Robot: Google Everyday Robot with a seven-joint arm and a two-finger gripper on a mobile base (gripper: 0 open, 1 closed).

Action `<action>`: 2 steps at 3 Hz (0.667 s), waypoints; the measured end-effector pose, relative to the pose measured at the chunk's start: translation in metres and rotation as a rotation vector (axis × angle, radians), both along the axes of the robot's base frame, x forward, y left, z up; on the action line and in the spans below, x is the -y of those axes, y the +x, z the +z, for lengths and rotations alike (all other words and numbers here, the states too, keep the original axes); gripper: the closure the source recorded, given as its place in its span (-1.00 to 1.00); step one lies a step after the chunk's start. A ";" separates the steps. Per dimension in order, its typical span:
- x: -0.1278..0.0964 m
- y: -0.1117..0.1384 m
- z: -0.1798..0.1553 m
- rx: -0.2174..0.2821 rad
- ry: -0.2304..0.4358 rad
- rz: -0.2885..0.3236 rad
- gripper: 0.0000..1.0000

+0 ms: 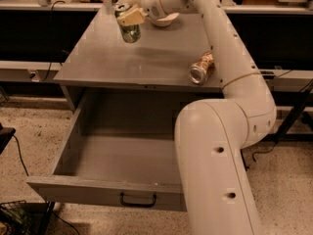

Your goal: Place green can into top drawer

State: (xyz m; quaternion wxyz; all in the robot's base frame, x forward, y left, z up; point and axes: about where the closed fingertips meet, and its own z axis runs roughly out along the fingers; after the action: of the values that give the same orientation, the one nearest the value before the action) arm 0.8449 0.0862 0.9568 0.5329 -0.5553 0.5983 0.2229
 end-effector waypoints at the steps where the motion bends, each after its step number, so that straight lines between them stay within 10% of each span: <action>1: -0.010 -0.006 -0.005 -0.023 0.011 0.035 1.00; 2: -0.029 -0.036 0.002 -0.044 0.017 0.142 1.00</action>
Offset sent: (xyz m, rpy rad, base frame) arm -0.1039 0.0482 0.0165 0.0104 0.0748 0.3298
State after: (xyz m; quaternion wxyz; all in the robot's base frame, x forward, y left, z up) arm 0.8091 0.1157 0.9584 0.5069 -0.5870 0.5670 0.2774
